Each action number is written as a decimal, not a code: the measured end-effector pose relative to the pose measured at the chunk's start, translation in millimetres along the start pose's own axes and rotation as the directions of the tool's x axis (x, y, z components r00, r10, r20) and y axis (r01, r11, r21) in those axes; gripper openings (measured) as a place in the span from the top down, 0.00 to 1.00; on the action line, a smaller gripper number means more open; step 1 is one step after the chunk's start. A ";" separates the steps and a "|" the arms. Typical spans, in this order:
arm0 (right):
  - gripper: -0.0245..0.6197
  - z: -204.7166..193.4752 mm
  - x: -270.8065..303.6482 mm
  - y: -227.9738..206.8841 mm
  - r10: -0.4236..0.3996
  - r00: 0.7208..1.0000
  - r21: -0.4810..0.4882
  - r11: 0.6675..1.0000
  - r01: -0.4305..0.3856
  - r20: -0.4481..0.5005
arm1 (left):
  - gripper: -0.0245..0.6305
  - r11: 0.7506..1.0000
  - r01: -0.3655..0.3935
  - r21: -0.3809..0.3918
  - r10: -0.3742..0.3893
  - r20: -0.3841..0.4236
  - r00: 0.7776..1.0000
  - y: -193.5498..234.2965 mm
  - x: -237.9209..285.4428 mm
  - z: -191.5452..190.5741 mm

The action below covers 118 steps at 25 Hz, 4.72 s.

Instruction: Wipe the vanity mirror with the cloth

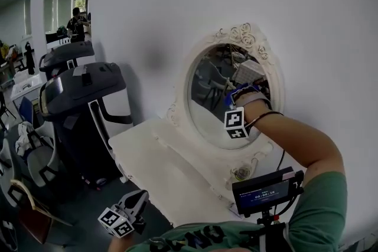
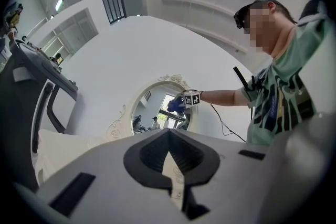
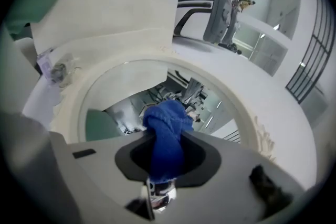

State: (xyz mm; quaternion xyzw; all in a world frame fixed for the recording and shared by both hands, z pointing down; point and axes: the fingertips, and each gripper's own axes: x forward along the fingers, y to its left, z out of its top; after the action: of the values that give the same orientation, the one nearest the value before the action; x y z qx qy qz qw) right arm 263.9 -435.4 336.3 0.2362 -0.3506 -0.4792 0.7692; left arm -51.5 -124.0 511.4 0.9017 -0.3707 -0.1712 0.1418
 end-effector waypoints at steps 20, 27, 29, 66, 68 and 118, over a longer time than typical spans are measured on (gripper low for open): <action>0.85 111.0 141.5 -190.1 -0.354 0.935 -0.104 0.929 0.354 0.024 | 0.95 0.988 -0.141 -0.060 0.141 0.007 0.990 69.7 -6.5 -16.1; 0.85 111.9 148.6 -184.1 -0.309 0.951 -0.116 0.944 0.308 0.010 | 0.95 0.986 -0.157 -0.064 0.158 0.012 0.987 62.4 1.6 -21.9; 0.85 111.2 150.8 -182.6 -0.300 0.954 -0.123 0.947 0.297 -0.001 | 0.95 0.983 -0.168 -0.071 0.169 0.000 0.986 64.4 0.2 -25.9; 0.85 -57.3 -2.8 77.2 0.095 0.989 -0.060 0.993 -0.102 -0.112 | 0.95 0.998 -0.035 0.046 0.035 0.006 0.999 -41.9 0.6 5.7; 0.85 -39.6 -3.0 56.7 0.038 0.998 -0.044 0.998 -0.040 -0.044 | 0.95 0.998 -0.048 0.050 0.048 0.014 0.999 -48.7 5.3 4.0; 0.85 -40.0 14.1 121.8 0.176 0.966 -0.090 0.977 -0.195 -0.190 | 0.95 0.987 0.162 -0.010 -0.163 -0.068 0.984 -5.8 54.7 0.1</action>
State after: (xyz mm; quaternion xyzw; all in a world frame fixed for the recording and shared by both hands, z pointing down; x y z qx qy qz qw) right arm 368.3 -394.8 400.2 0.2030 -0.2735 -0.3998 0.8510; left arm -11.5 -159.3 497.9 0.9340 -0.2906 -0.1519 0.1419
